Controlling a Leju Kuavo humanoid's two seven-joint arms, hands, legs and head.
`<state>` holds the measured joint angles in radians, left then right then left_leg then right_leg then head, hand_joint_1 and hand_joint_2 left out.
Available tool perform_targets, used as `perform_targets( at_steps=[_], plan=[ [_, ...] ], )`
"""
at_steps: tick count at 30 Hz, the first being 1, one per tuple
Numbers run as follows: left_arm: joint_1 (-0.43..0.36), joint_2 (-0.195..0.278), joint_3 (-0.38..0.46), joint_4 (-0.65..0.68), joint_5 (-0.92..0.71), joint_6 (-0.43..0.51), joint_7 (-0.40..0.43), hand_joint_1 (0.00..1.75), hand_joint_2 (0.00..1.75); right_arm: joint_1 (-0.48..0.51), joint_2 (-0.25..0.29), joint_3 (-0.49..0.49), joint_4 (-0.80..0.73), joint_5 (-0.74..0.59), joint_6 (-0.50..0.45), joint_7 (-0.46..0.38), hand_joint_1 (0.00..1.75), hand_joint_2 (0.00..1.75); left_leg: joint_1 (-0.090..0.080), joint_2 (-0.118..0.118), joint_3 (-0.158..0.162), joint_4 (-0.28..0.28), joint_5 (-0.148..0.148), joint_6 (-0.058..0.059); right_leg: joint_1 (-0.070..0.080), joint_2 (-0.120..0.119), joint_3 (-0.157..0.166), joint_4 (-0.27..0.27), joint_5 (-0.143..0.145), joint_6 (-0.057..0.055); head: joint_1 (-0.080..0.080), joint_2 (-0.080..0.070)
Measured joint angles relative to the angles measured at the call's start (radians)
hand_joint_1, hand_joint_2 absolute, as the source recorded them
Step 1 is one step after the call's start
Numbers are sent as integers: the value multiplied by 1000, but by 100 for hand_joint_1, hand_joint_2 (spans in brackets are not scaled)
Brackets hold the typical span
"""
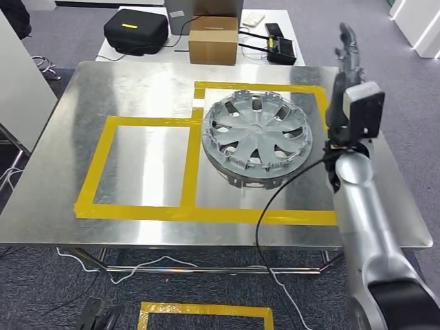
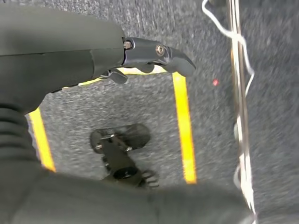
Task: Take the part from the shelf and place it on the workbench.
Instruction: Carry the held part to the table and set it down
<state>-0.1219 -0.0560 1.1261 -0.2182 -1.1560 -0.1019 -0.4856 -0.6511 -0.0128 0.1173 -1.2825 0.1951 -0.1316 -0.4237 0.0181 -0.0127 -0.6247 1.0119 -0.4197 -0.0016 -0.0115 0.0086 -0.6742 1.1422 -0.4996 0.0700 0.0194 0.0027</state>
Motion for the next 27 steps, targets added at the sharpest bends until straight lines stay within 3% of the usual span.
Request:
perform_targets(
  at_steps=[2,3,4,6,8,9,12,14,15,17,18,19,20,22,24,27],
  plan=[
    [25,0,11,0,26,-3,-34,0,0,162,-33,-16,-229,65,-81,-26,0,0,-2,-5,3,0,-4,7,1,0,-61,135,-61,1,5,0],
    [38,0,18,0,36,-3,-48,0,0,243,-47,-29,-329,80,-110,-40,0,0,-3,-7,6,0,-7,9,1,0,-80,171,-69,0,7,0],
    [48,0,23,0,43,-3,-57,0,0,313,-58,-44,-414,90,-133,-57,0,0,-5,-7,8,1,-10,9,1,0,-79,165,-56,-2,9,0],
    [59,-2,33,0,56,-3,-70,0,0,444,-75,-82,-568,125,-190,-103,0,87,-7,-7,14,1,-16,5,2,-3,-23,48,7,-9,10,0],
    [62,-2,47,0,75,-2,-77,0,0,593,-82,-133,-703,166,-280,-170,0,175,-11,-10,21,2,-23,-3,6,-9,45,-76,48,-15,11,0],
    [64,-3,56,0,84,-1,-80,0,0,679,-81,-162,-762,177,-324,-205,0,175,-12,-12,24,2,-27,-8,8,-11,62,-103,52,-18,12,0],
    [78,-4,82,0,108,0,-88,0,0,915,-64,-253,-897,183,-397,-262,0,175,-11,-11,31,2,-35,-24,9,-8,70,-110,49,-32,12,0],
    [82,-5,95,0,116,0,-91,0,0,1020,-45,-297,-954,183,-407,-269,0,175,-10,-5,18,42,-73,-37,4,-6,72,-114,52,-44,10,0],
    [82,-7,100,0,118,0,-92,0,0,1057,-37,-314,-976,185,-408,-270,0,175,-9,-2,-3,92,-106,-41,2,-6,73,-114,52,-48,9,0],
    [82,-9,107,0,120,0,-94,0,0,1107,-20,-339,-1004,195,-403,-271,0,87,-8,0,-58,220,-172,-47,1,-5,72,-114,52,-51,8,0],
    [82,-10,110,0,122,2,-96,0,0,1125,-6,-352,-1011,202,-393,-271,0,44,-8,0,-75,262,-186,-48,1,-4,71,-114,53,-52,8,0],
    [82,-10,115,0,125,3,-98,0,0,1142,13,-366,-1015,209,-378,-271,0,0,-8,0,-74,270,-180,-48,1,-4,71,-114,54,-51,8,0],
    [82,-10,119,-1,127,4,-101,0,0,1157,37,-384,-1017,213,-360,-271,0,0,-8,0,-55,240,-158,-47,1,-3,71,-114,55,-49,8,0],
    [82,-11,127,-1,133,7,-108,0,0,1183,87,-425,-1018,211,-328,-271,0,0,-8,0,22,115,-101,-44,2,-3,71,-113,59,-43,7,0],
    [81,-13,132,-1,138,8,-111,0,0,1200,136,-469,-1016,205,-304,-271,0,0,-9,-1,78,18,-74,-35,5,-1,67,-109,65,-33,6,0],
    [83,-18,142,-2,138,8,-112,0,0,1210,197,-529,-1009,203,-267,-271,0,0,-11,-1,83,-7,-63,-14,5,2,64,-112,75,-14,5,0]
  ],
)
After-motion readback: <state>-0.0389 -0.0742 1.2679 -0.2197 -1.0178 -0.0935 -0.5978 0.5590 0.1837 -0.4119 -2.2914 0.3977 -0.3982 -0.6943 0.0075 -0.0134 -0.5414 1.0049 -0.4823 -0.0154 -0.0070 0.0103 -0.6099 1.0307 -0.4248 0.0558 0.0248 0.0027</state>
